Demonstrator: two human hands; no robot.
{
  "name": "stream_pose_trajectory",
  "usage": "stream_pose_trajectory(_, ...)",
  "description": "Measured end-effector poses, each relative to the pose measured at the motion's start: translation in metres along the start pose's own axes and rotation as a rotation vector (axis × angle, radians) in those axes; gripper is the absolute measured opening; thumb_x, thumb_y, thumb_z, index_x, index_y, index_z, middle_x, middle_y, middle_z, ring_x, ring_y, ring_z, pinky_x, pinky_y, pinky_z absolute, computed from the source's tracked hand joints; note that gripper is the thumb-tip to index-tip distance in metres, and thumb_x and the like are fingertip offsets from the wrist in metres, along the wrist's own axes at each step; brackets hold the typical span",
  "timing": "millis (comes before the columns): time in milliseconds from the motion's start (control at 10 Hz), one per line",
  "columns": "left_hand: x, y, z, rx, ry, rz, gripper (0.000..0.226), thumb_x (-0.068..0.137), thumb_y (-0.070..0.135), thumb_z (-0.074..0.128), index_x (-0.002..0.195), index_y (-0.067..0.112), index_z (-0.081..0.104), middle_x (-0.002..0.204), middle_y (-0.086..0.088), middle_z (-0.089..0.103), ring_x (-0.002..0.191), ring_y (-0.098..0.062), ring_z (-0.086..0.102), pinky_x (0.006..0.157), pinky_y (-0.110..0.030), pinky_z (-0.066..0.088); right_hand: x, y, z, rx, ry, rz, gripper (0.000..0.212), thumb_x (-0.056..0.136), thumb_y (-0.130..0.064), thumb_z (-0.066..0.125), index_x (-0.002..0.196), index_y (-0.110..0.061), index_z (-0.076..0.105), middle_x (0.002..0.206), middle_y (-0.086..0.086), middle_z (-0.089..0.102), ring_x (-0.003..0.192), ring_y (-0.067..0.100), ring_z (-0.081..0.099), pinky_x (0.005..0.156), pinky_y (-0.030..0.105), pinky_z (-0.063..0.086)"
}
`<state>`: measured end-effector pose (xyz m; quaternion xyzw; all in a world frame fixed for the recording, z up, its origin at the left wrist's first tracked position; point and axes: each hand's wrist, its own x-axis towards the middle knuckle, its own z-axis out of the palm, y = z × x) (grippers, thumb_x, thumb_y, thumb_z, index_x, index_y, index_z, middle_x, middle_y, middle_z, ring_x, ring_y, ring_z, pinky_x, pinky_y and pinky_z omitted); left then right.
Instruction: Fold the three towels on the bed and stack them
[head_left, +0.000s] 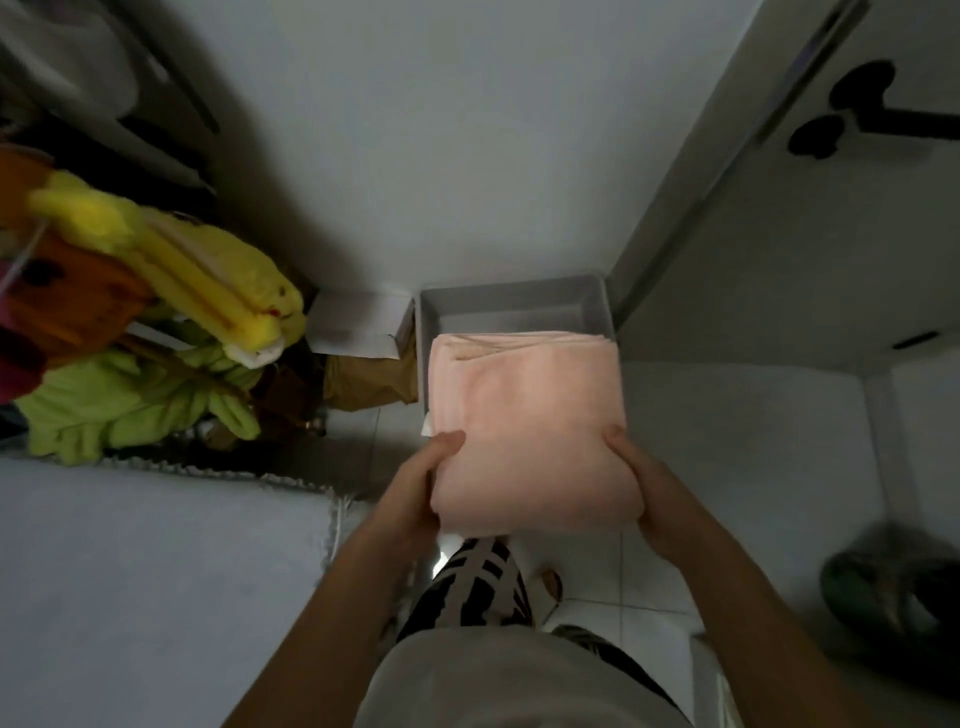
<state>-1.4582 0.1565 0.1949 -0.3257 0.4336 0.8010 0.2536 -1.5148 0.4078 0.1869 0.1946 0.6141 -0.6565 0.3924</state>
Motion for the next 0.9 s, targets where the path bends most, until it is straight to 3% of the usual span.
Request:
stream_pose_trajectory(100, 0.056, 0.039, 0.002, -0.058, 0.012, -0.072, 0.061, 0.078, 0.036, 0.063, 0.133, 0.014, 0.049, 0.131, -0.023, 0.058, 0.121, -0.047, 0.054, 0.082, -0.049, 0.052, 0.05, -0.031, -0.002, 0.025, 0.05, 0.028, 0.049, 0.08, -0.065, 0.059, 0.111, -0.03, 0.072, 0.114, 0.0, 0.073, 0.105, 0.018, 0.07, 0.084, 0.034, 0.053)
stream_pose_trajectory(200, 0.114, 0.068, -0.001, -0.112, 0.001, -0.144, 0.064, 0.075, 0.033, 0.063, 0.135, 0.016, 0.047, 0.135, -0.025, 0.052, 0.123, -0.05, 0.049, 0.075, -0.045, 0.052, 0.109, -0.058, -0.003, 0.008, 0.118, 0.049, 0.049, 0.077, -0.063, 0.058, 0.109, -0.028, 0.069, 0.113, 0.003, 0.073, 0.106, 0.023, 0.068, 0.094, 0.043, 0.052)
stream_pose_trajectory(300, 0.181, 0.087, -0.011, -0.112, 0.044, -0.147, 0.066, 0.071, 0.031, 0.066, 0.133, 0.019, 0.048, 0.13, -0.022, 0.054, 0.115, -0.044, 0.055, 0.073, -0.048, 0.056, 0.175, -0.077, -0.01, -0.014, 0.183, 0.078, 0.045, 0.083, -0.057, 0.057, 0.112, -0.024, 0.067, 0.116, 0.007, 0.071, 0.107, 0.025, 0.067, 0.098, 0.046, 0.05)
stream_pose_trajectory(400, 0.244, 0.087, -0.027, -0.142, 0.019, -0.195, 0.08, 0.063, 0.033, 0.077, 0.135, 0.023, 0.046, 0.133, -0.022, 0.051, 0.114, -0.047, 0.056, 0.08, -0.055, 0.054, 0.236, -0.07, -0.026, -0.01, 0.201, 0.123, 0.047, 0.087, -0.056, 0.057, 0.121, -0.024, 0.062, 0.121, 0.006, 0.067, 0.109, 0.025, 0.064, 0.099, 0.049, 0.049)
stream_pose_trajectory(500, 0.312, 0.07, -0.055, -0.007, 0.11, -0.138, 0.082, 0.063, 0.042, 0.08, 0.134, 0.015, 0.049, 0.126, -0.017, 0.063, 0.106, -0.034, 0.067, 0.079, -0.043, 0.057, 0.301, -0.05, -0.043, -0.09, 0.227, 0.175, 0.064, 0.081, -0.064, 0.056, 0.131, -0.023, 0.053, 0.129, 0.005, 0.059, 0.113, 0.026, 0.058, 0.101, 0.05, 0.046)
stream_pose_trajectory(600, 0.365, 0.047, -0.075, 0.27, 0.206, -0.176, 0.083, 0.068, 0.062, 0.068, 0.137, 0.02, 0.049, 0.125, -0.003, 0.066, 0.11, -0.023, 0.065, 0.096, -0.039, 0.051, 0.35, -0.019, -0.049, -0.28, 0.27, 0.227, 0.068, 0.091, -0.06, 0.047, 0.142, -0.015, 0.044, 0.136, 0.006, 0.055, 0.109, 0.023, 0.055, 0.096, 0.037, 0.043)
stream_pose_trajectory(700, 0.388, 0.029, -0.084, 0.367, 0.217, -0.207, 0.09, 0.061, 0.078, 0.06, 0.135, 0.027, 0.05, 0.121, 0.006, 0.064, 0.107, -0.014, 0.061, 0.091, -0.034, 0.05, 0.374, 0.006, -0.047, -0.334, 0.313, 0.257, 0.076, 0.091, -0.067, 0.036, 0.14, -0.01, 0.046, 0.134, 0.011, 0.056, 0.116, 0.03, 0.055, 0.101, 0.042, 0.043)
stream_pose_trajectory(800, 0.377, 0.031, -0.076, 0.546, 0.319, -0.161, 0.078, 0.08, 0.069, 0.051, 0.138, 0.017, 0.049, 0.131, -0.004, 0.06, 0.107, -0.018, 0.059, 0.087, -0.034, 0.045, 0.367, -0.001, -0.04, -0.442, 0.381, 0.239, 0.073, 0.092, -0.063, 0.036, 0.14, -0.009, 0.045, 0.136, 0.015, 0.055, 0.12, 0.033, 0.054, 0.1, 0.044, 0.044)
stream_pose_trajectory(900, 0.344, 0.049, -0.068, 0.688, 0.492, -0.013, 0.058, 0.094, 0.05, 0.048, 0.137, 0.011, 0.051, 0.134, -0.009, 0.057, 0.114, -0.024, 0.057, 0.091, -0.034, 0.043, 0.332, -0.017, -0.037, -0.444, 0.409, 0.194, 0.063, 0.094, -0.054, 0.041, 0.141, -0.012, 0.043, 0.137, 0.011, 0.053, 0.115, 0.028, 0.052, 0.089, 0.034, 0.039)
